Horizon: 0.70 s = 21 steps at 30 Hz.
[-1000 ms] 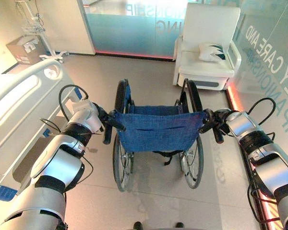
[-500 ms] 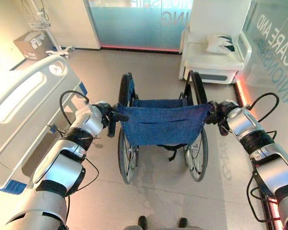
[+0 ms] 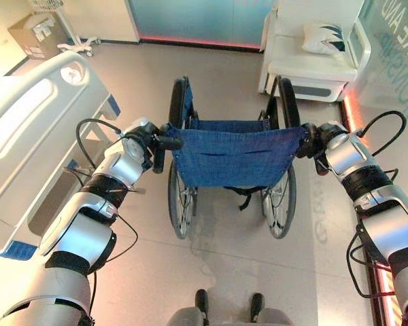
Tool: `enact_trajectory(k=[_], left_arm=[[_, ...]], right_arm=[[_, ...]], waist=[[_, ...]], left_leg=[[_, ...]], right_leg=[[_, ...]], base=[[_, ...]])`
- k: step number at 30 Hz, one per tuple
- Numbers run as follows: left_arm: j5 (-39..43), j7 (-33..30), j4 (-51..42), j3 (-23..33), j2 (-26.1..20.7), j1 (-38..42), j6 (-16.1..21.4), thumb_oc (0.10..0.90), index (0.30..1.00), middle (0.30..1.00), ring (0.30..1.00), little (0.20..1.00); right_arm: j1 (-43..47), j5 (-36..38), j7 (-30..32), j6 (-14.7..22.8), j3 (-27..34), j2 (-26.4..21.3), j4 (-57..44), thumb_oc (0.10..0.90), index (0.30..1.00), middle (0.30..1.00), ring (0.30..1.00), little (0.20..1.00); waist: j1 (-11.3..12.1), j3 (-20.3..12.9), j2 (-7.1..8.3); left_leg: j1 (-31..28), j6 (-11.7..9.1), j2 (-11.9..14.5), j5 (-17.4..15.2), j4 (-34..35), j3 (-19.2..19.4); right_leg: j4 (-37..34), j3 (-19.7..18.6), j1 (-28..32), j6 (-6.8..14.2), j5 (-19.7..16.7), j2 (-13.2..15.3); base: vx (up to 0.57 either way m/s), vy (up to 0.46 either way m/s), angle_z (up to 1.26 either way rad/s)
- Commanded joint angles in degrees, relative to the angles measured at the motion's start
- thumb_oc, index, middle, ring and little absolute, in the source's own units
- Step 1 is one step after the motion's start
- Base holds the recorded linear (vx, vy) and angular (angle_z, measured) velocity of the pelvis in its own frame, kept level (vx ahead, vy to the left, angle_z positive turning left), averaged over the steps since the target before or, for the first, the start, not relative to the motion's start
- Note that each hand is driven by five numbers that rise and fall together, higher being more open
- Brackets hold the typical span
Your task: Push the wheelchair next to the bed
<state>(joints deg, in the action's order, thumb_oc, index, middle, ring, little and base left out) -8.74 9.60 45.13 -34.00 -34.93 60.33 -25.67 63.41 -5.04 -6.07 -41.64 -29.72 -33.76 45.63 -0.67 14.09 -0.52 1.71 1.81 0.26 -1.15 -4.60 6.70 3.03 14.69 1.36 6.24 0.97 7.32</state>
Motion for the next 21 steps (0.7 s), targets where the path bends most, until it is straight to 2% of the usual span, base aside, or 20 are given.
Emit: enact_trajectory(k=[1, 2, 4, 5, 6, 7, 9, 10, 12, 13, 15, 16, 17, 18, 20, 21], left_arm=[[0.2, 4.0, 2.0, -2.9, -1.9, -4.1, 1.3, 0.400, 0.300, 0.300, 0.300, 0.300], [0.8, 4.1, 2.7, -4.2, -1.7, -3.7, 1.8, 0.400, 0.300, 0.300, 0.300, 0.300], [1.3, 3.0, 2.6, -4.6, -0.6, -4.6, 1.7, 0.400, 0.300, 0.300, 0.300, 0.300], [1.6, 2.5, 2.0, -4.2, -0.2, -5.3, 1.3, 0.400, 0.300, 0.300, 0.300, 0.300], [1.8, 1.8, 1.8, -3.9, 0.3, -5.4, 1.2, 0.400, 0.300, 0.300, 0.300, 0.300], [1.8, 1.5, 1.9, -3.7, 0.6, -5.5, 1.4, 0.400, 0.300, 0.300, 0.300, 0.300], [2.4, 0.0, 2.7, -3.3, 1.3, -5.2, 2.5, 0.400, 0.300, 0.300, 0.300, 0.300], [2.4, -0.1, 3.4, -3.1, 1.4, -4.9, 3.3, 0.400, 0.300, 0.300, 0.300, 0.300], [2.3, -0.6, 4.3, -2.9, 1.7, -4.5, 4.3, 0.400, 0.300, 0.300, 0.300, 0.300], [2.3, -0.7, 5.3, -3.1, 1.4, -3.6, 5.8, 0.400, 0.300, 0.300, 0.300, 0.300], [3.2, -1.2, 6.8, -3.1, 1.1, -2.1, 7.6, 0.400, 0.300, 0.300, 0.300, 0.300], [4.2, -1.4, 6.7, -3.6, 0.7, -1.8, 7.8, 0.400, 0.300, 0.300, 0.300, 0.300], [4.4, -1.5, 6.6, -3.6, 0.6, -1.8, 7.8, 0.400, 0.300, 0.300, 0.300, 0.300], [4.6, -1.5, 6.5, -3.9, 0.2, -1.9, 7.9, 0.400, 0.300, 0.300, 0.300, 0.300], [5.4, -1.7, 6.1, -4.0, -0.4, -2.0, 7.4, 0.400, 0.300, 0.300, 0.300, 0.300], [5.6, -1.6, 5.5, -4.2, -0.8, -2.1, 6.9, 0.400, 0.300, 0.300, 0.300, 0.300]], right_arm=[[-2.4, -2.4, -1.0, 7.2, -5.9, -2.1, -0.1, 0.400, 0.300, 0.300, 0.300, 0.300], [-3.1, -3.0, -1.9, 7.7, -6.1, -2.8, -0.2, 0.400, 0.300, 0.300, 0.300, 0.300], [-3.9, -3.0, -3.0, 8.7, -6.8, -3.4, -0.7, 0.400, 0.300, 0.300, 0.300, 0.300], [-4.7, -3.1, -3.2, 9.2, -6.8, -3.6, -1.1, 0.400, 0.300, 0.300, 0.300, 0.300], [-4.5, -2.9, -3.2, 9.5, -7.0, -3.7, -0.9, 0.400, 0.300, 0.300, 0.300, 0.300], [-4.5, -2.9, -3.3, 9.7, -6.9, -3.8, -0.6, 0.400, 0.300, 0.300, 0.300, 0.300], [-4.0, -2.5, -4.2, 10.8, -6.6, -4.5, 0.5, 0.400, 0.300, 0.300, 0.300, 0.300], [-4.0, -2.6, -4.5, 11.4, -6.3, -4.7, 1.3, 0.400, 0.300, 0.300, 0.300, 0.300], [-4.3, -2.6, -4.8, 12.3, -6.0, -5.1, 1.8, 0.400, 0.300, 0.300, 0.300, 0.300], [-3.3, -2.1, -4.9, 12.7, -6.1, -6.0, 2.2, 0.400, 0.300, 0.300, 0.300, 0.300], [-1.6, -1.3, -4.9, 13.5, -6.6, -6.0, 4.0, 0.400, 0.300, 0.300, 0.300, 0.300], [-1.4, -0.7, -5.0, 13.2, -7.1, -5.8, 3.9, 0.400, 0.300, 0.300, 0.300, 0.300], [-1.4, -0.7, -5.1, 13.1, -7.2, -5.8, 3.9, 0.400, 0.300, 0.300, 0.300, 0.300], [-1.8, -0.6, -5.3, 13.5, -7.3, -6.0, 4.0, 0.400, 0.300, 0.300, 0.300, 0.300], [-2.3, -0.3, -5.6, 14.5, -7.4, -6.3, 3.7, 0.400, 0.300, 0.300, 0.300, 0.300], [-2.9, -0.2, -5.8, 14.5, -7.5, -6.4, 3.0, 0.400, 0.300, 0.300, 0.300, 0.300]], waist=[[4.2, 2.0, -1.22], [3.3, 2.9, -1.17], [1.8, 3.5, -1.01], [0.6, 4.3, -0.74], [-0.3, 4.8, -0.17], [-0.7, 4.9, -0.07], [-2.4, 4.8, 0.77], [-3.0, 4.5, 1.18], [-3.6, 4.1, 0.94], [-4.1, 3.6, 1.46], [-4.3, 2.9, 1.99], [-4.3, 2.7, 1.73], [-4.4, 2.7, 1.64], [-4.5, 2.4, 1.60], [-4.8, 1.8, 1.65], [-4.9, 1.3, 1.53]], left_leg=[[0.1, 3.1, -3.4, -4.4, -3.8, -0.9], [-0.9, 3.5, -4.1, -4.9, -4.1, -1.9], [-2.5, 3.4, -4.8, -5.6, -4.1, -3.3], [-4.1, 3.2, -5.4, -6.4, -4.3, -4.1], [-5.8, 2.8, -6.4, -7.5, -4.3, -4.9], [-6.4, 2.8, -6.7, -7.9, -4.2, -5.4], [-8.9, 2.6, -7.9, -10.5, -3.6, -7.7], [-9.4, 2.6, -8.3, -11.0, -3.6, -8.4], [-10.1, 2.5, -8.1, -12.1, -4.2, -9.2], [-10.2, 2.4, -7.8, -14.2, -5.9, -9.6], [-9.5, 1.8, -6.7, -16.0, -8.3, -9.1], [-9.8, 0.6, -4.1, -16.6, -9.9, -8.1], [-9.9, 0.4, -3.6, -16.7, -10.1, -8.0], [-10.7, -0.5, -1.5, -16.4, -10.4, -7.1], [-11.8, -1.6, 1.1, -15.7, -10.6, -6.6], [-12.4, -2.4, 2.7, -14.2, -10.6, -6.3]], right_leg=[[26.6, -3.7, -7.8, -2.0, -0.6, 3.2], [31.2, -5.3, -10.0, -1.6, -2.7, 3.0], [29.3, -6.5, -14.0, -1.2, -6.9, 2.7], [26.7, -6.9, -15.9, -0.9, -8.2, 2.8], [20.5, -6.7, -17.5, -0.5, -9.8, 3.3], [17.9, -6.6, -17.9, -0.5, -9.8, 3.3], [4.4, -7.7, -17.6, 1.1, -11.6, 3.0], [0.4, -9.0, -17.8, 1.7, -12.2, 3.1], [-2.2, -9.8, -17.2, 1.8, -13.0, 2.7], [-0.4, -11.1, -17.7, 1.6, -13.0, 2.7], [1.6, -10.9, -18.4, 2.0, -11.8, 3.0], [7.0, -10.1, -20.0, 1.8, -10.3, 3.1], [8.1, -10.0, -20.4, 1.8, -9.9, 3.1], [10.6, -9.1, -20.7, 1.4, -8.4, 3.0], [12.0, -8.9, -20.5, 0.6, -6.8, 2.6], [12.2, -8.3, -20.0, 0.0, -5.6, 2.0]], base=[[0.21, 0.175, -0.06], [0.30, 0.180, -0.08], [0.39, 0.049, 0.15], [0.48, -0.059, 0.18], [0.42, -0.086, 0.04], [0.40, -0.145, -0.10], [0.51, -0.226, 0.16], [0.57, -0.270, 0.54], [0.43, -0.240, 0.71], [0.36, -0.306, 0.65], [0.48, -0.461, 0.61], [0.44, -0.399, 0.49], [0.49, -0.378, 0.56], [0.38, -0.275, 0.61], [0.45, -0.345, 0.51], [0.45, -0.394, 0.43]])
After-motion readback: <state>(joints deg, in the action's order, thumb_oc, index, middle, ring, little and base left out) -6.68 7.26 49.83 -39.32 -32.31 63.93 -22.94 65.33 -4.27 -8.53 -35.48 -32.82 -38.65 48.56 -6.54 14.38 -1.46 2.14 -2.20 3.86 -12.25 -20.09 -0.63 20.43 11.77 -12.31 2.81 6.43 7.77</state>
